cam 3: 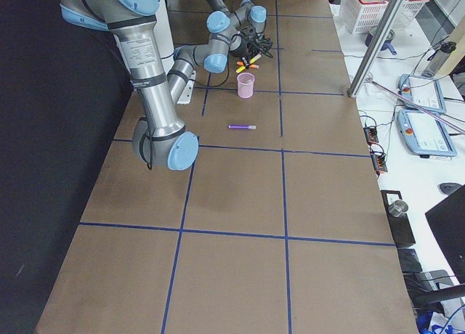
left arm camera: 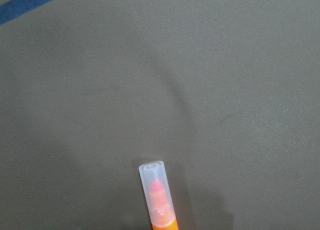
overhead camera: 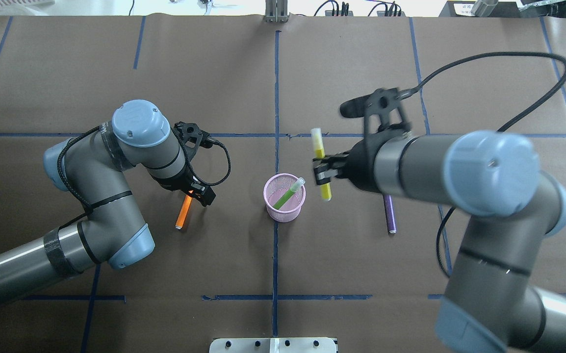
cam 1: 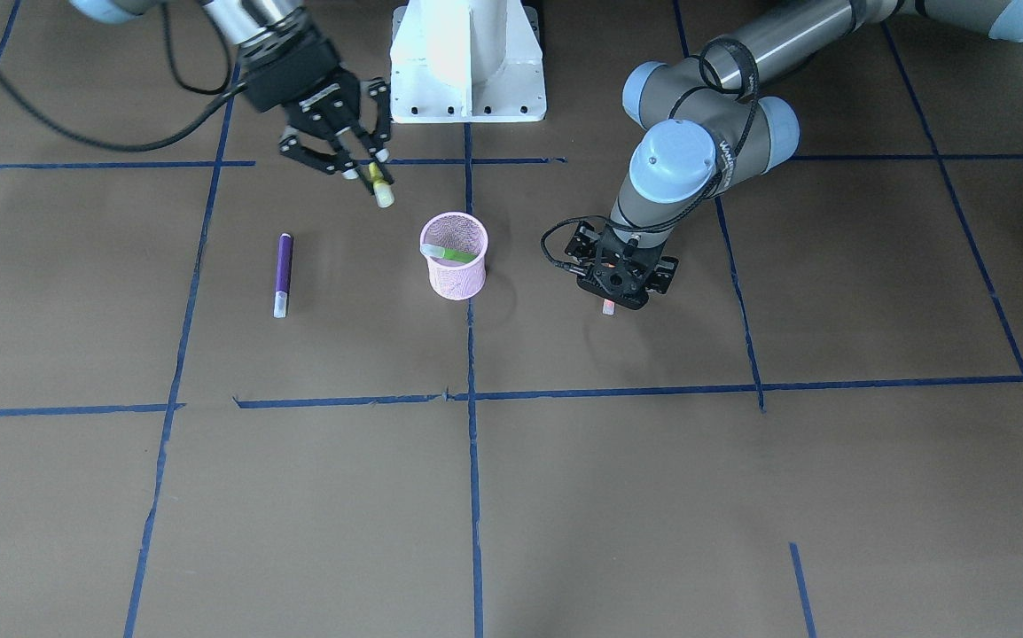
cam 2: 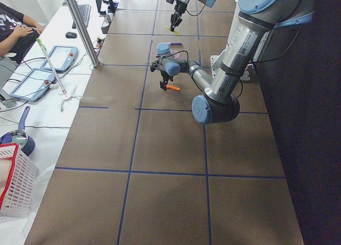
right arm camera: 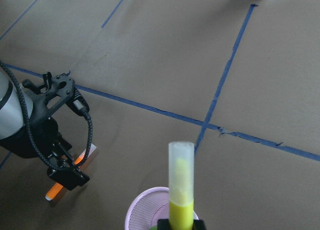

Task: Collect pens into pen holder
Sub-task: 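Carry the yellow highlighter over the pen cup with the right gripper, then lower the yellow highlighter into the cup and open the right gripper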

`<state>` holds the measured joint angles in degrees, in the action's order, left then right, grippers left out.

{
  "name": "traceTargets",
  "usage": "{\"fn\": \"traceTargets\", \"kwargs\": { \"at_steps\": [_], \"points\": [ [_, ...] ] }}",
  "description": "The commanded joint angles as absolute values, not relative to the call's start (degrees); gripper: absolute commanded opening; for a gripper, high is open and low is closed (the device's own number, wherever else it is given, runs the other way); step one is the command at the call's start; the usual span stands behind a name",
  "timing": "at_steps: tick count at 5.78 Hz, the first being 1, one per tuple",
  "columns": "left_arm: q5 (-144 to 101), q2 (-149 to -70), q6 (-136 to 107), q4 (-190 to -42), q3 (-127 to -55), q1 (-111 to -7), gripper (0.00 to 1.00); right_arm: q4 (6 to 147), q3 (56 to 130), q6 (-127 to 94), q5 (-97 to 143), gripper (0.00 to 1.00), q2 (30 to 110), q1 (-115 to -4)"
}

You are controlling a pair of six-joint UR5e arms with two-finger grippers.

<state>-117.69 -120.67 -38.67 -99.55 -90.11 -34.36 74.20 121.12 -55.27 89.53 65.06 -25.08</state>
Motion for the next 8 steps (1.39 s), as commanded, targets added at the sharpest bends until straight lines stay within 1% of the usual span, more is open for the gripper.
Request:
{"fn": "traceTargets", "kwargs": {
  "at_steps": [1,2,4,6,8],
  "points": [
    [-117.7,-120.7,-38.6,-99.6,-90.3,-34.4,1.00,77.9,120.9,-55.5,79.0,0.00,61.0,-18.3],
    [-117.8,-120.8,-38.7,-99.6,-90.4,-34.4,1.00,77.8,120.5,-55.5,77.4,0.00,60.5,-18.2],
    [-117.7,-120.7,-38.8,-99.5,-90.4,-34.4,1.00,75.4,115.9,-55.0,74.8,0.00,58.5,-20.3],
    [-117.8,-120.7,-38.6,-99.5,-90.5,-34.4,1.00,68.4,106.8,-55.0,75.0,0.00,56.1,-23.7],
    [-117.8,-120.7,-38.8,-99.4,-90.5,-34.4,1.00,60.1,97.9,-56.2,75.1,0.01,55.4,-23.5]
  ]
}}
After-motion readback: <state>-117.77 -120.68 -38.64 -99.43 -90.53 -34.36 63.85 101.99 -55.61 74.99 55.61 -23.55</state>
